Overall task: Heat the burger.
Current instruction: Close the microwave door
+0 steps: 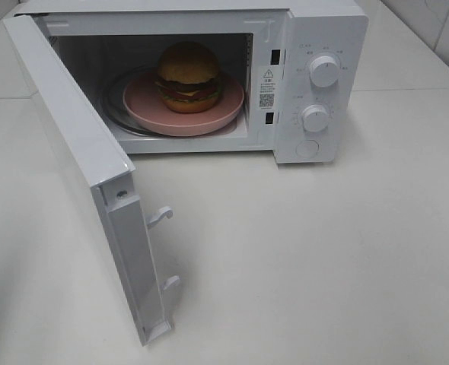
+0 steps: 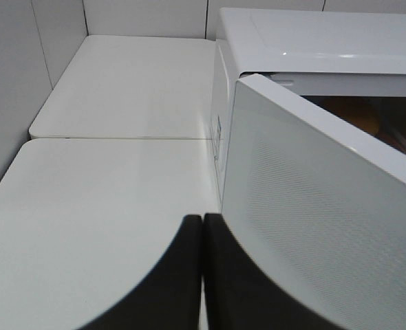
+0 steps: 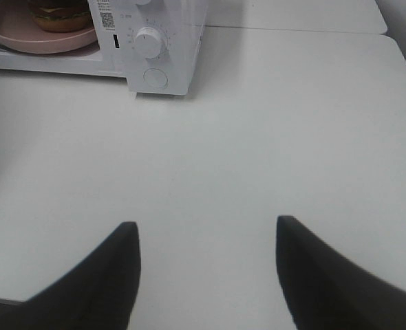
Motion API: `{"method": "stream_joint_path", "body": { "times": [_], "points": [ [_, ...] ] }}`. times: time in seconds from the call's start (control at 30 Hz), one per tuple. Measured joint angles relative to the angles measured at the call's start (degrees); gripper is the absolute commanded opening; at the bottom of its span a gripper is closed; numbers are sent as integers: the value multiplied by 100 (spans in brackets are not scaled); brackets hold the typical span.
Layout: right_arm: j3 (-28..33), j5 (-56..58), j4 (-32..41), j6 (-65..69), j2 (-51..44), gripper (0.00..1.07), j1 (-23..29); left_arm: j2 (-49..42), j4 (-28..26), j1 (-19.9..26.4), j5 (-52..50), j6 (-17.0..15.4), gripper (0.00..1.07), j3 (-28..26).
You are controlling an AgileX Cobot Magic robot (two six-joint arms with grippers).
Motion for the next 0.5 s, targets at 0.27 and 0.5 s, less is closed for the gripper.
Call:
{"method": "stream_joint_path", "body": {
  "times": [0.27, 0.5],
  "points": [
    [0, 0, 0, 0, 0, 57, 0, 1507, -516, 0, -831, 1071, 0, 0],
    [0, 0, 0, 0, 0, 57, 0, 2469, -859, -86, -1387, 1518, 0, 0]
  ]
}}
